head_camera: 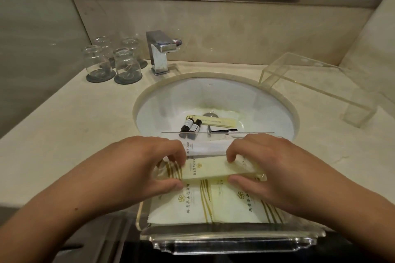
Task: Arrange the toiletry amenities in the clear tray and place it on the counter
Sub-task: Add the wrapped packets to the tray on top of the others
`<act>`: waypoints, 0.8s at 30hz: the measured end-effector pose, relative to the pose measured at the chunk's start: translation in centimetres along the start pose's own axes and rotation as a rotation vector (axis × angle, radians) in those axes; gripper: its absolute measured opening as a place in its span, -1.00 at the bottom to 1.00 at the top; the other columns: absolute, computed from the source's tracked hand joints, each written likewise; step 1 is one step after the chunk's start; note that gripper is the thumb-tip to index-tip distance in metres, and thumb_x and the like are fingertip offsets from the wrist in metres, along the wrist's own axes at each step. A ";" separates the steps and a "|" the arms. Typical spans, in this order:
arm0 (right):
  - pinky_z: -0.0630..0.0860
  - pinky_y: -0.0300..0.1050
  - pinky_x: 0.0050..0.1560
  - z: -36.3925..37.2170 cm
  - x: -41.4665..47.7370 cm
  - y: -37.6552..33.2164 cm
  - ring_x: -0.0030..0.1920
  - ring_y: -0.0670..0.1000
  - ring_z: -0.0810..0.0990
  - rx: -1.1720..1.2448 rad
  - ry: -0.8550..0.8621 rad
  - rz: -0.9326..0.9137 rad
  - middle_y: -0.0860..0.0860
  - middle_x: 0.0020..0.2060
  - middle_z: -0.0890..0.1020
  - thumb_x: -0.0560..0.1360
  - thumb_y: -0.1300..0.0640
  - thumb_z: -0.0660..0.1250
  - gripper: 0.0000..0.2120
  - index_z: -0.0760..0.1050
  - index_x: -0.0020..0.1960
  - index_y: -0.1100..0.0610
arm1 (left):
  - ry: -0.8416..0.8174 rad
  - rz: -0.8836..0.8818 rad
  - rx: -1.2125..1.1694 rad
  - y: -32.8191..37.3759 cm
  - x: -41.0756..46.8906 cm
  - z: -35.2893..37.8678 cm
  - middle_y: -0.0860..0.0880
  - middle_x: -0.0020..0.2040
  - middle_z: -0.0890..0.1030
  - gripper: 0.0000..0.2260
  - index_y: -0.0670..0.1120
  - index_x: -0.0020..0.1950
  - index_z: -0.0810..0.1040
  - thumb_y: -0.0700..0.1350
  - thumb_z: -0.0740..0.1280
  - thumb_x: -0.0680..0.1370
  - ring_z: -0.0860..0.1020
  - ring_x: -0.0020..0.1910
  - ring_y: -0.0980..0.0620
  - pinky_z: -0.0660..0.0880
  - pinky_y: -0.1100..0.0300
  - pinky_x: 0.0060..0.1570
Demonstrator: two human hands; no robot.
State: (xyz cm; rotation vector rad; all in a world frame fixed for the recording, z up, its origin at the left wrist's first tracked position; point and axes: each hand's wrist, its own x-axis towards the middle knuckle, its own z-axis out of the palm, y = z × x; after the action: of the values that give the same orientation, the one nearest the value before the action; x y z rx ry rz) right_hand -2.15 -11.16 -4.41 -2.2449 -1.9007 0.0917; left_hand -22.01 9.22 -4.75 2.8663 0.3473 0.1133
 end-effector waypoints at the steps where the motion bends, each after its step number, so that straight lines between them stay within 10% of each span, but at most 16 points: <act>1: 0.52 -0.13 0.04 0.1 -0.1 0.0 0.09 -0.18 0.47 -0.002 -0.001 0.002 -0.29 0.05 0.48 0.49 -0.34 0.18 -0.72 0.33 0.14 -0.28 | 0.012 0.001 0.030 0.0 0.0 0.1 0.33 -0.08 0.58 -0.64 0.36 0.08 0.42 0.46 0.23 0.36 0.53 -0.08 0.33 0.51 0.25 -0.10; 16: 0.55 -0.12 -0.04 1.2 0.0 0.6 0.04 -0.21 0.48 0.025 -0.056 0.043 -0.31 0.02 0.46 0.55 -0.20 0.19 -0.72 0.56 0.19 -0.27 | 0.022 -0.030 0.100 0.5 0.0 0.8 0.29 -0.03 0.56 -0.72 0.30 0.04 0.58 0.35 0.20 0.45 0.51 -0.03 0.23 0.50 0.12 0.01; 24: 0.50 -0.22 0.12 1.3 -1.2 -0.3 0.22 -0.27 0.40 0.107 -0.101 -0.004 -0.38 0.18 0.33 0.50 -0.41 0.17 -0.52 0.35 0.39 -0.35 | -0.015 -0.023 0.052 1.3 -1.1 1.8 0.35 0.09 0.44 -0.58 0.36 0.18 0.45 0.50 0.18 0.42 0.45 0.01 0.28 0.39 0.22 0.08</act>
State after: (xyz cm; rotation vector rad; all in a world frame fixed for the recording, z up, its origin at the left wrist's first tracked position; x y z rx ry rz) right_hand -2.83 -12.20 -5.71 -2.2042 -1.9011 0.3048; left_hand -22.55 7.28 -6.16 2.9117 0.3859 0.0802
